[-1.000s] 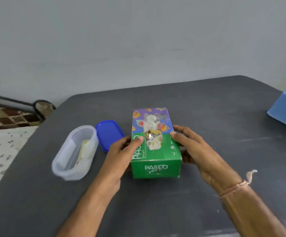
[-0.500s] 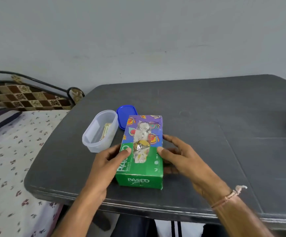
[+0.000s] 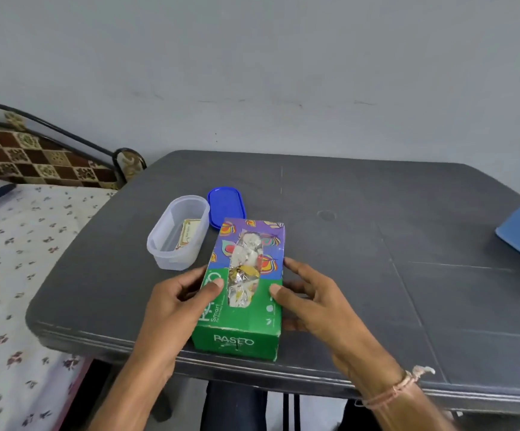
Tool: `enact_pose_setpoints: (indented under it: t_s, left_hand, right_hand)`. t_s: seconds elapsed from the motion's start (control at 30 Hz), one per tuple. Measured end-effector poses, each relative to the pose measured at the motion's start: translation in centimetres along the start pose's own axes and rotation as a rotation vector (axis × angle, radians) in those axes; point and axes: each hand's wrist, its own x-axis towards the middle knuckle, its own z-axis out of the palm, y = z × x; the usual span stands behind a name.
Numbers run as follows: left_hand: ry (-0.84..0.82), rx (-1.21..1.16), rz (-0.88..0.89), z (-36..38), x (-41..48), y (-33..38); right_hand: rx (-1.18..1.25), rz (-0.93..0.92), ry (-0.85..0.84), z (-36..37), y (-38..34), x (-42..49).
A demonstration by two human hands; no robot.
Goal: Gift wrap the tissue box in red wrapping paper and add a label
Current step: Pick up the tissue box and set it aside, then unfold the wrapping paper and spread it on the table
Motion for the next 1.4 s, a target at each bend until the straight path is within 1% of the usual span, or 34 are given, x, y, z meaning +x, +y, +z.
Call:
enact_pose_setpoints:
  t_s: [0.13, 0.27, 0.37, 0.47, 0.5, 0.53, 0.57, 0.6, 0.63, 0.67, 0.7, 0.73, 0.77, 0.83, 0.87, 0.97, 1.03, 1.07, 1.13, 1.2, 1.27, 1.4]
  left_hand:
    - [0.051, 0.034, -0.038, -0.1, 1.2, 0.0]
    - [0.106, 0.028, -0.047, -0.4, 3.6, -0.1]
    - [0.136, 0.023, -0.049, -0.7, 4.7, -0.2]
    - [0.149, 0.081, -0.032, -0.9, 4.7, -0.1]
    - [0.149, 0.142, -0.012, -0.9, 4.4, 0.1]
    - [0.159, 0.274, 0.031, -0.7, 3.9, 0.2]
    - [0.200, 0.461, 0.096, -0.4, 3.5, 0.4]
    - [0.271, 0.665, 0.179, 0.1, 2.9, 0.6]
    - [0.355, 0.802, 0.282, 0.9, 2.3, 1.0]
    - [0.422, 0.861, 0.383, 1.8, 1.7, 1.6]
    - [0.431, 0.837, 0.466, 3.6, 1.4, 2.3]
    - [0.383, 0.762, 0.492, 5.4, 1.4, 2.6]
    - [0.296, 0.649, 0.475, 7.5, 1.6, 2.9]
    - [0.073, 0.448, 0.349, 12.7, 2.4, 3.1]
    - [-0.019, 0.409, 0.279, 14.9, 2.9, 2.9]
    - [-0.315, 0.369, 0.096, 23.3, 4.0, 2.1]
    - [-0.474, 0.314, -0.027, 29.0, 4.1, 1.5]
    - [-0.536, 0.300, -0.068, 32.0, 3.9, 1.4]
    - [-0.602, 0.262, -0.131, 36.1, 3.4, 1.0]
    - [-0.669, 0.249, -0.182, 40.3, 2.4, 0.5]
    - [-0.737, 0.243, -0.235, 44.3, 1.4, -0.3]
    - [-0.805, 0.260, -0.314, 50.8, -0.3, -1.3]
  right_hand:
    - [-0.010, 0.019, -0.019, 0.6, -0.6, 0.4]
    - [0.034, 0.055, -0.048, 1.1, -1.7, 2.4]
    - [0.044, 0.074, -0.040, 1.6, -1.7, 3.7]
    - [0.055, 0.074, -0.031, 1.6, -1.6, 4.2]
    - [0.048, 0.071, -0.031, 1.5, -1.6, 4.2]
    - [0.032, 0.060, -0.024, 0.9, -1.6, 3.9]
    - [0.008, 0.044, -0.008, 0.2, -1.7, 3.6]
    - [-0.017, 0.024, 0.013, -0.7, -1.8, 3.3]
    - [-0.043, 0.001, 0.044, -2.0, -2.0, 2.9]
    - [-0.068, -0.020, 0.069, -3.1, -2.3, 2.6]
    - [-0.090, -0.042, 0.110, -4.9, -2.7, 2.2]
    - [-0.112, -0.063, 0.149, -6.7, -3.0, 1.8]
    - [-0.134, -0.081, 0.190, -8.5, -3.3, 1.4]
    - [-0.178, -0.128, 0.290, -12.7, -3.9, 0.2]
    - [-0.217, -0.154, 0.332, -14.2, -4.2, -0.3]
    - [-0.380, -0.219, 0.533, -20.2, -5.3, -3.0]
    - [-0.506, -0.279, 0.713, -24.6, -5.7, -4.9]
    - [-0.577, -0.315, 0.807, -27.0, -5.9, -5.9]
    - [-0.715, -0.356, 0.968, -30.5, -6.4, -7.0]
    - [-0.802, -0.316, 1.090, -34.4, -6.8, -8.1]
    - [-0.803, -0.210, 1.112, -38.1, -7.1, -8.7]
    - [-0.843, 0.033, 0.968, -44.1, -6.7, -8.1]
